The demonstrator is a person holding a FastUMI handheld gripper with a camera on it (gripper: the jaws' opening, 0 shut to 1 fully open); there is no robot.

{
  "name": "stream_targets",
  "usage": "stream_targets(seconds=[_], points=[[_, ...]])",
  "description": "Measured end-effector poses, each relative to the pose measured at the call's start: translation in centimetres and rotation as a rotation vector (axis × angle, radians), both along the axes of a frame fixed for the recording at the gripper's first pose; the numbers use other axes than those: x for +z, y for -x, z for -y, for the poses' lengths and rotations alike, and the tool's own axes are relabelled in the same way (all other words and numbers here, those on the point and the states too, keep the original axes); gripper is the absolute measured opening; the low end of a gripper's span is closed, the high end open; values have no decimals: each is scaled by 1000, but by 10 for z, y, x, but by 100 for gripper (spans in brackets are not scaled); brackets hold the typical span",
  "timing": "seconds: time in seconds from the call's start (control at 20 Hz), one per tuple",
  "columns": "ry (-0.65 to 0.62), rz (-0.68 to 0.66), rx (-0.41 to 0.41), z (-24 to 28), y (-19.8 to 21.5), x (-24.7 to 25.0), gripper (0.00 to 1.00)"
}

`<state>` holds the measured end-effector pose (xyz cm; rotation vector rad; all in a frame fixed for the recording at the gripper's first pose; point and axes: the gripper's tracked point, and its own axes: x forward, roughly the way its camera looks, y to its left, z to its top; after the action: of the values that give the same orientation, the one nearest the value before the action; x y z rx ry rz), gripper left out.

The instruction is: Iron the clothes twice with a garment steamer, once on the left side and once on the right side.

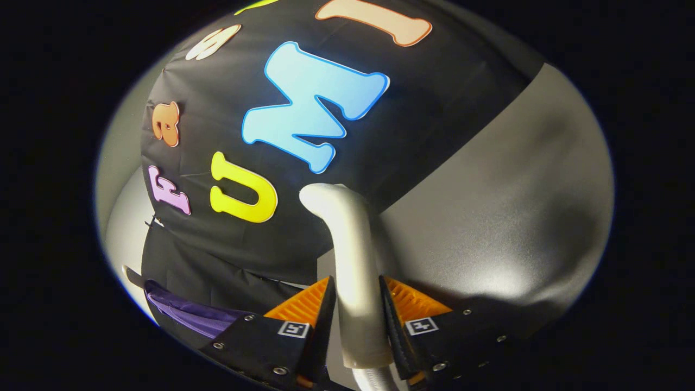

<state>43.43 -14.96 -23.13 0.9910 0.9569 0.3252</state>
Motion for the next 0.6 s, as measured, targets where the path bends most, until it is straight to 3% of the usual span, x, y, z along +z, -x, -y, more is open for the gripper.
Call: stream_targets(seconds=[0.05, 0.3, 0.6], points=[[-11, -2, 7, 1, 3, 2, 44], [30, 23, 0, -1, 1, 6, 32], [142, 116, 4, -2, 28, 35, 31]])
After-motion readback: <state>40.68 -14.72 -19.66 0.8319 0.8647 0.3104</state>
